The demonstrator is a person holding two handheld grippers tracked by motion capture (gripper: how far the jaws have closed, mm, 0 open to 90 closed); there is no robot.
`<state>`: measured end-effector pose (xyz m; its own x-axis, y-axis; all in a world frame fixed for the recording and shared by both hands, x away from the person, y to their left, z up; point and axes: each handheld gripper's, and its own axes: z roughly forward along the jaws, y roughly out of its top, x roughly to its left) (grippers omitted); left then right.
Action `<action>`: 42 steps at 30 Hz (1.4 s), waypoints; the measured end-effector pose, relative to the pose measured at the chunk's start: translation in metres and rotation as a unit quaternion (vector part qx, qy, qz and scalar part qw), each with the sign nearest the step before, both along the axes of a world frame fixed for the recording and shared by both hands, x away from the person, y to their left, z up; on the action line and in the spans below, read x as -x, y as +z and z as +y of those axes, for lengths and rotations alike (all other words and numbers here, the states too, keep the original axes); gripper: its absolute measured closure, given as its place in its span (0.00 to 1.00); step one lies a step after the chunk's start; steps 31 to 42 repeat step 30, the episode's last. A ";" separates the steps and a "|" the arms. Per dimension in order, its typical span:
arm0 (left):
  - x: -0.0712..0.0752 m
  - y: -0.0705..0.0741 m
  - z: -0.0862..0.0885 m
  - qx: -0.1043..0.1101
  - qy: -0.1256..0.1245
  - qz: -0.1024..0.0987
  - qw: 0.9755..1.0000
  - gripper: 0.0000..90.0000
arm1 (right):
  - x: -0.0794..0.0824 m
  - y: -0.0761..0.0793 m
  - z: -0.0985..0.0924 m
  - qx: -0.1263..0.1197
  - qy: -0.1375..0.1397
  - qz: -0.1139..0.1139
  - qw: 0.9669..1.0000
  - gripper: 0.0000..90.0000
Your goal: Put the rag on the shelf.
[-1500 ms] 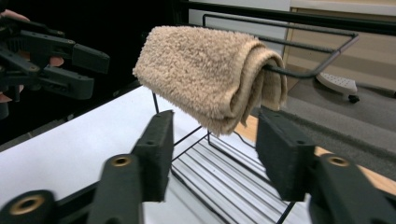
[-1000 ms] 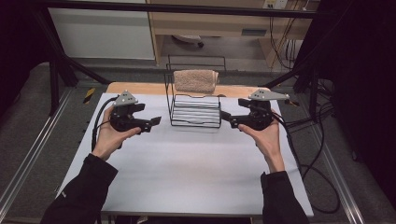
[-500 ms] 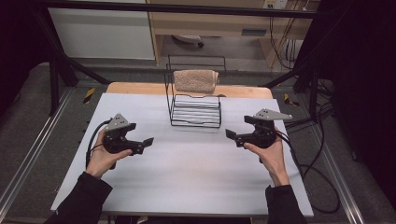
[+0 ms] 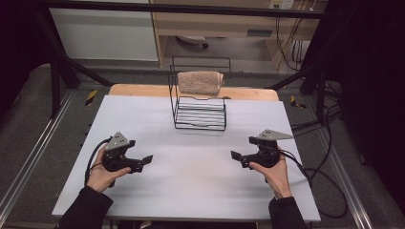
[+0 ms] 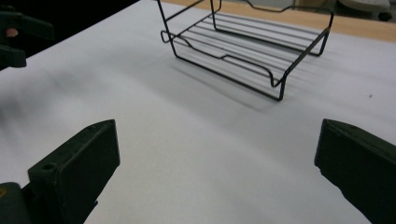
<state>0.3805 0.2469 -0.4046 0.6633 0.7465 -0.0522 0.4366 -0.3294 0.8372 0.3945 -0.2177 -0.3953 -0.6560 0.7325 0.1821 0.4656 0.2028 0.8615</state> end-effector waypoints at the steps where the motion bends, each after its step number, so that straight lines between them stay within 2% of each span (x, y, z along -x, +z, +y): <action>1: 0.001 -0.003 0.001 -0.001 0.000 0.000 1.000 0.08 | 0.001 -0.004 -0.001 0.003 0.003 0.003 1.000 0.01; 8: 0.009 -0.016 0.009 -0.007 -0.001 0.004 1.000 0.08 | 0.011 -0.027 -0.009 0.017 0.011 0.021 1.000 0.01; 14: 0.013 -0.023 0.012 -0.016 -0.005 0.002 1.000 0.08 | 0.018 -0.040 -0.018 0.023 0.017 0.036 0.999 0.01; 18: 0.015 -0.027 0.014 -0.024 -0.007 0.003 1.000 0.07 | 0.023 -0.044 -0.025 0.018 0.022 0.039 0.999 0.01; 25: 0.020 -0.032 0.020 -0.017 -0.005 0.007 1.000 0.07 | 0.029 -0.052 -0.036 0.014 0.018 0.047 0.999 0.01; 42: 0.022 -0.035 0.022 -0.019 -0.006 0.009 1.000 0.07 | 0.030 -0.053 -0.036 0.013 0.017 0.050 0.999 0.01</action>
